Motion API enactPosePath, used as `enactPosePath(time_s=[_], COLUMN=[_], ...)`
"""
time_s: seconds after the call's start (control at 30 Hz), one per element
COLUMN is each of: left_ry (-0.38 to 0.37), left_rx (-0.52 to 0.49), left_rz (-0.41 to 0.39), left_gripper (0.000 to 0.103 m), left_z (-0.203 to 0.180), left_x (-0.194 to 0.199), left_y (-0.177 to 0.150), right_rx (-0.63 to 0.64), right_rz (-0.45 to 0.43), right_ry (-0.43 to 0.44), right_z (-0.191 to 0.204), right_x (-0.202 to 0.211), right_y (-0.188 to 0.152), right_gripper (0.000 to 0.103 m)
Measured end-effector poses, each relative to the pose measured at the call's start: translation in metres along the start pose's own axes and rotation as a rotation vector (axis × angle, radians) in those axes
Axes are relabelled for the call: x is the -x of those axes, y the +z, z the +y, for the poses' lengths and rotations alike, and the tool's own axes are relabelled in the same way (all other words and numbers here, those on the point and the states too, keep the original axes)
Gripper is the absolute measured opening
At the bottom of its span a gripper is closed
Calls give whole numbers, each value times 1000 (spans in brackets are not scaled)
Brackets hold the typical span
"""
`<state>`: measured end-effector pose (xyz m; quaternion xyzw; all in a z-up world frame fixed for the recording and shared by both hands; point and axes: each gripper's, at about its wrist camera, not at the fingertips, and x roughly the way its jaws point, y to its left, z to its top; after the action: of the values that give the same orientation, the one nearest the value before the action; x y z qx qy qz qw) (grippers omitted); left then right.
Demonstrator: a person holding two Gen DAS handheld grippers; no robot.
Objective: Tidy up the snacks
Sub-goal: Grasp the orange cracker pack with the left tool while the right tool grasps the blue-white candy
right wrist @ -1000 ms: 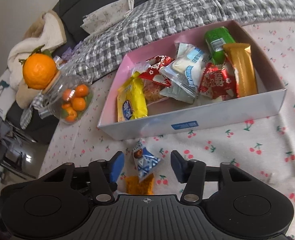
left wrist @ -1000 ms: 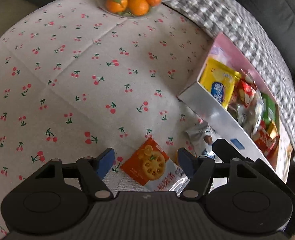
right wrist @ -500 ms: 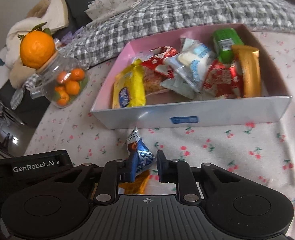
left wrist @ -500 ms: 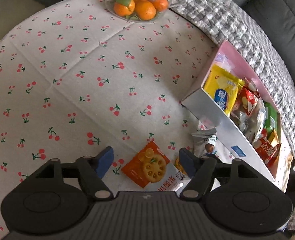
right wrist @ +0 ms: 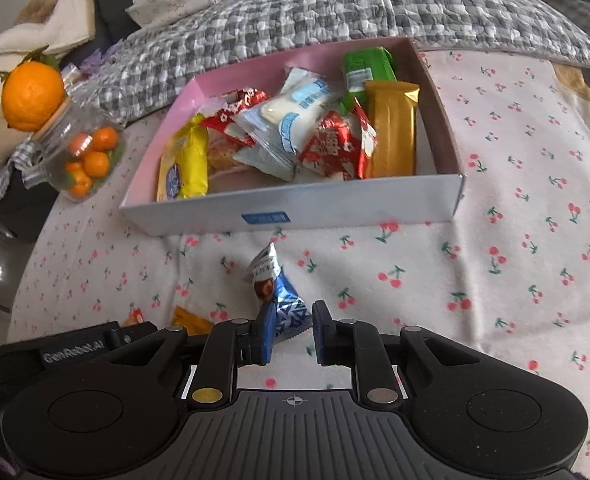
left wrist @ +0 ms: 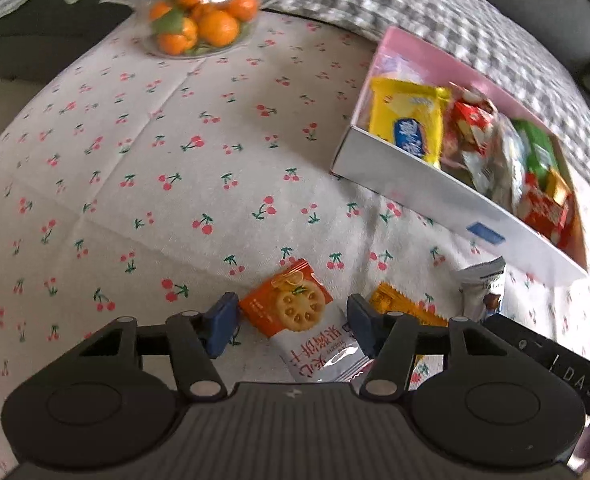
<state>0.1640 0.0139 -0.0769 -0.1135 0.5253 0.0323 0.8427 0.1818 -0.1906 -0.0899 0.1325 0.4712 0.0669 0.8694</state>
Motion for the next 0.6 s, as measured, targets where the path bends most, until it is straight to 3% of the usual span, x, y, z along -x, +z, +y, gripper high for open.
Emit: enactPosePath(time_s=[0.23, 0.33, 0.47, 0.6], left_ry=[-78, -54, -39, -48], left_rx=[-270, -378, -403, -377], left_rz=[7, -35, -68, -73], left_gripper=[52, 53, 58, 71], left_z=[10, 15, 23, 24], left_x=[2, 3, 6, 9], left_y=[-1, -4, -6, -10], right_rx=[-13, 5, 4, -9], right_rz=[88, 68, 13, -30], right_ry=[-43, -41, -25, 0], right_z=[-17, -23, -28, -22], right_x=[7, 15, 24, 22], right_y=[-8, -11, -12, -9], right_gripper=[14, 22, 26, 45])
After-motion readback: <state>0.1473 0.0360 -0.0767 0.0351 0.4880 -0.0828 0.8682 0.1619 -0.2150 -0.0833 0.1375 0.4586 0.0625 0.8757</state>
